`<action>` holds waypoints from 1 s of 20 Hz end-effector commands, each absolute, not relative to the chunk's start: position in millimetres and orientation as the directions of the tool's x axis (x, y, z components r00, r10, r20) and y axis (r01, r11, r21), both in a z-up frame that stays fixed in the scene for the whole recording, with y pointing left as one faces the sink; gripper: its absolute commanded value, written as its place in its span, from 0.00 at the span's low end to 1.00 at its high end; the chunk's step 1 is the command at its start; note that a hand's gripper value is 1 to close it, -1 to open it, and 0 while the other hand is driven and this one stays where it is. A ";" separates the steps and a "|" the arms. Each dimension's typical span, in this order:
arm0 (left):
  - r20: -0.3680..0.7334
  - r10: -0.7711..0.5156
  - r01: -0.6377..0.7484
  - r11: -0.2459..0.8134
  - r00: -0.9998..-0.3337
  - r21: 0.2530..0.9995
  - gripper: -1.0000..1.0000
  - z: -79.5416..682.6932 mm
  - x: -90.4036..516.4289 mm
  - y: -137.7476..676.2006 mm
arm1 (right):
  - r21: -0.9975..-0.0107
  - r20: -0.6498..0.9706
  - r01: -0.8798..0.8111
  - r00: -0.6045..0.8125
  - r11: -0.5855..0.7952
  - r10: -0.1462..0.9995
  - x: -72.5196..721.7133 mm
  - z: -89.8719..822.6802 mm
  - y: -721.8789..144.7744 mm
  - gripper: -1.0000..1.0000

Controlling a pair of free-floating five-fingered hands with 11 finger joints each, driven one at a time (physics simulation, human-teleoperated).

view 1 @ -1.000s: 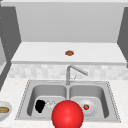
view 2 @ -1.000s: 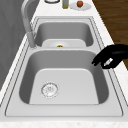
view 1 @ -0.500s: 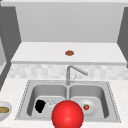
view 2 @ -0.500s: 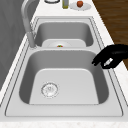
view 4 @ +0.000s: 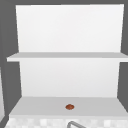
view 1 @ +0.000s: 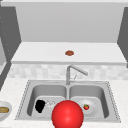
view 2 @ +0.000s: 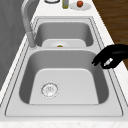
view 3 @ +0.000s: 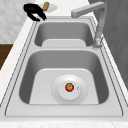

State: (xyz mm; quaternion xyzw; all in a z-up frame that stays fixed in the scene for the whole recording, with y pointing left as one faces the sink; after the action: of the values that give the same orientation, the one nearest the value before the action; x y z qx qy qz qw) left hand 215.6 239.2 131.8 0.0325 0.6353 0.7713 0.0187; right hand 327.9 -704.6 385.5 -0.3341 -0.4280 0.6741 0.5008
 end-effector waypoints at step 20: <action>0.026 0.070 0.012 -0.192 -0.997 0.981 0.50 131.8 215.6 239.2 | -0.711 -0.136 -0.655 -0.230 -0.257 0.963 372.4 372.1 -658.9 0.00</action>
State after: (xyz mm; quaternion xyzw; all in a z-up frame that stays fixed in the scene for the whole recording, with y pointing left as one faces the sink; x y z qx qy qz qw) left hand 215.6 239.2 131.8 0.0325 0.6353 0.7713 0.0187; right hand 371.8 -658.0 376.8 -0.2836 -0.2891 0.7284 0.5527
